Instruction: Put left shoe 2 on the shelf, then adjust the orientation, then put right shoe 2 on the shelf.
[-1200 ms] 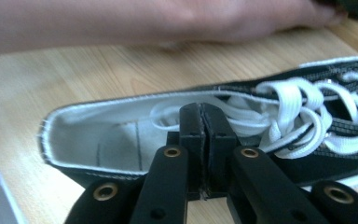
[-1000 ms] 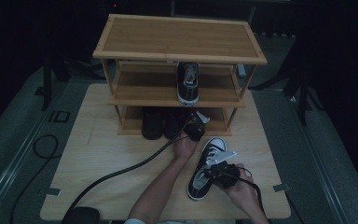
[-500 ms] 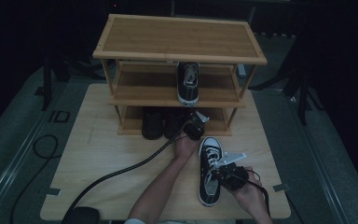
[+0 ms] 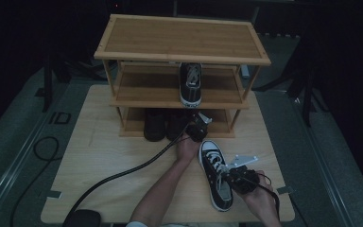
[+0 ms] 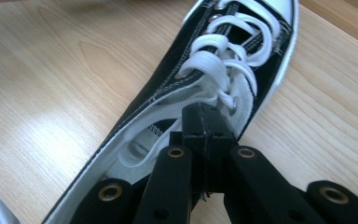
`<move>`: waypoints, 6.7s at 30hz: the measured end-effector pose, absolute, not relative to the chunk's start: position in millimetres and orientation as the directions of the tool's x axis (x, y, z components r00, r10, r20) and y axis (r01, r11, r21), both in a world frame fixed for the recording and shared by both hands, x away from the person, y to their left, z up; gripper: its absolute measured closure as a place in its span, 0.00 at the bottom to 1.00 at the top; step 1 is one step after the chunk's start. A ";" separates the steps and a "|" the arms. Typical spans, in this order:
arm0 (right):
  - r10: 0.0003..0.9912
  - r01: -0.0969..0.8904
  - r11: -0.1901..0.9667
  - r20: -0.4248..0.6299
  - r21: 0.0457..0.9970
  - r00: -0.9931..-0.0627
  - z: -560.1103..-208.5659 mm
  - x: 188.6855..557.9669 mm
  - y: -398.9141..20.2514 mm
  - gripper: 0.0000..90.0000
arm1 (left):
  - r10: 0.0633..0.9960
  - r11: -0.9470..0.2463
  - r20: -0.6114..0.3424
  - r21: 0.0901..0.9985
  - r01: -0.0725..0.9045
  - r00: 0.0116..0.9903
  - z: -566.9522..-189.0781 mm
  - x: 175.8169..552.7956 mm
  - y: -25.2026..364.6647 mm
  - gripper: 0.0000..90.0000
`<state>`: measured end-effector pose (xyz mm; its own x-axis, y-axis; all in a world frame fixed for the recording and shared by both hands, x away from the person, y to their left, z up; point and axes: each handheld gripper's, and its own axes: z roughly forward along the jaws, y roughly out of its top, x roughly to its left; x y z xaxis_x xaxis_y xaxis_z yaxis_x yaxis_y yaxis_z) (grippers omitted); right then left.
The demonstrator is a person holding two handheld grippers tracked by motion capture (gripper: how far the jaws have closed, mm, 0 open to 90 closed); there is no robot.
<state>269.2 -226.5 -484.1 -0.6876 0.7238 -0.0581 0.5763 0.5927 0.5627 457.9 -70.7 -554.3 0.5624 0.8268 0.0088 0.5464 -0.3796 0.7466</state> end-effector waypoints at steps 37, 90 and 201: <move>0.747 0.597 0.607 -0.121 0.525 -0.653 -485.1 282.8 -255.1 0.89 | 0.825 -0.385 0.015 0.748 0.541 0.565 -554.4 457.9 -70.7 1.00; 0.795 0.633 0.504 -0.029 0.587 -0.606 -477.4 293.9 -283.0 0.98 | 0.822 -0.388 0.020 0.752 0.533 0.569 -555.0 457.5 -70.4 1.00; 0.538 0.349 0.592 -0.034 0.726 -0.842 -370.7 308.4 -283.3 0.98 | 0.825 -0.375 0.001 0.748 0.547 0.565 -554.4 458.0 -70.4 1.00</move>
<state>308.4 -283.3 -370.7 -0.8421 0.5383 -0.0340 0.3491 0.5920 0.7264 458.0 -70.4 -554.4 0.5648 0.8252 0.0012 0.5468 -0.3753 0.7484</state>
